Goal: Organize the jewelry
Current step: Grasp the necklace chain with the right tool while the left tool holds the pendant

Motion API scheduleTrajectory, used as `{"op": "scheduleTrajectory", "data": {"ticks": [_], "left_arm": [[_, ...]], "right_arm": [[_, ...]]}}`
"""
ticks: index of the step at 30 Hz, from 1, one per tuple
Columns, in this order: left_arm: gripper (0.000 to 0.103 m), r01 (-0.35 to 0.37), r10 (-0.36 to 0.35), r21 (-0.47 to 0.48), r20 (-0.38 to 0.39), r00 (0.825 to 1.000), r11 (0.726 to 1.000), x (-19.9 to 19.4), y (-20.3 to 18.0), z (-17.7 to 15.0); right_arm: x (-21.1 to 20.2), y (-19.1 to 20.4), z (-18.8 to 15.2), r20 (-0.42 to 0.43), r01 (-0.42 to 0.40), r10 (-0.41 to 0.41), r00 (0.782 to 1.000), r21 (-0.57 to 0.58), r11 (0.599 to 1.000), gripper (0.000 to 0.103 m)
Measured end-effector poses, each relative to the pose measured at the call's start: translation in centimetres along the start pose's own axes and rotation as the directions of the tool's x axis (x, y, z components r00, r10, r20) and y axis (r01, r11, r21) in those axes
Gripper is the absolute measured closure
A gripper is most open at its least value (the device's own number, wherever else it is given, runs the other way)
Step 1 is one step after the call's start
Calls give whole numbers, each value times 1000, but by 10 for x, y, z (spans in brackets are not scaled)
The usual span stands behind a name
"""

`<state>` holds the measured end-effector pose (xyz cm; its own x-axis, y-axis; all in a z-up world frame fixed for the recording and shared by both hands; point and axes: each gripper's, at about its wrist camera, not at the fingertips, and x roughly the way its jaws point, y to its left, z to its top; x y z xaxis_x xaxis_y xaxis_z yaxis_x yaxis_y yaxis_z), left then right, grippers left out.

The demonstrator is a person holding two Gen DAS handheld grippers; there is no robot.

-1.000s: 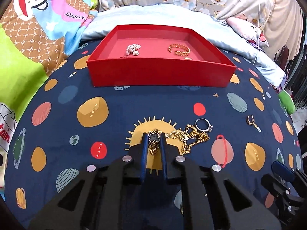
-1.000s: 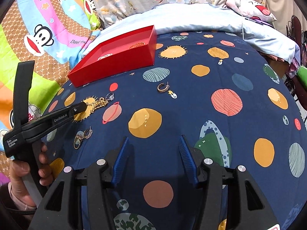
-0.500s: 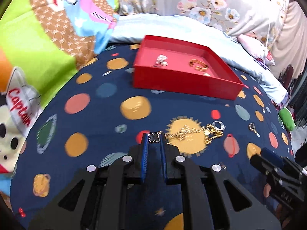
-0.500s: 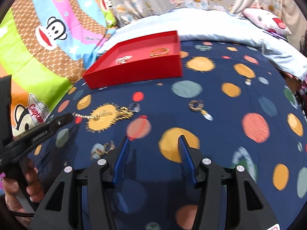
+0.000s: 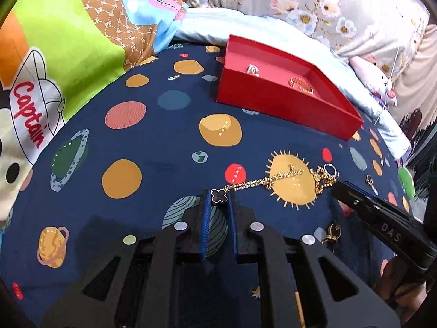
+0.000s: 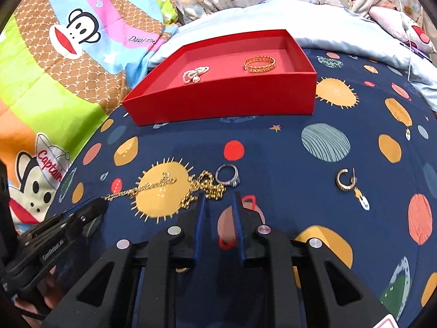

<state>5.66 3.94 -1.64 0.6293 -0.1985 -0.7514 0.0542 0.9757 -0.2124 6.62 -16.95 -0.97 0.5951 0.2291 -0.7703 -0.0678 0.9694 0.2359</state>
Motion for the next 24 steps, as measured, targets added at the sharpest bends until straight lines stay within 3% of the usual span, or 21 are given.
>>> {"op": "scheduleTrajectory", "data": {"ticks": [8, 10, 13, 24], "left_arm": [[91, 11, -11, 25, -5, 1000, 1000, 1, -5, 2], [91, 11, -11, 25, -5, 1000, 1000, 1, -5, 2], [91, 12, -12, 24, -5, 1000, 1000, 1, -4, 2], [91, 31, -31, 8, -3, 1000, 999, 0, -3, 1]], "right_arm": [[7, 4, 6, 0, 10, -10, 1000, -14, 1000, 86], [9, 5, 7, -2, 13, -13, 1000, -18, 1000, 95], [8, 6, 7, 0, 8, -8, 1000, -18, 1000, 100], [-19, -8, -7, 56, 18, -20, 998, 49, 999, 99]]}}
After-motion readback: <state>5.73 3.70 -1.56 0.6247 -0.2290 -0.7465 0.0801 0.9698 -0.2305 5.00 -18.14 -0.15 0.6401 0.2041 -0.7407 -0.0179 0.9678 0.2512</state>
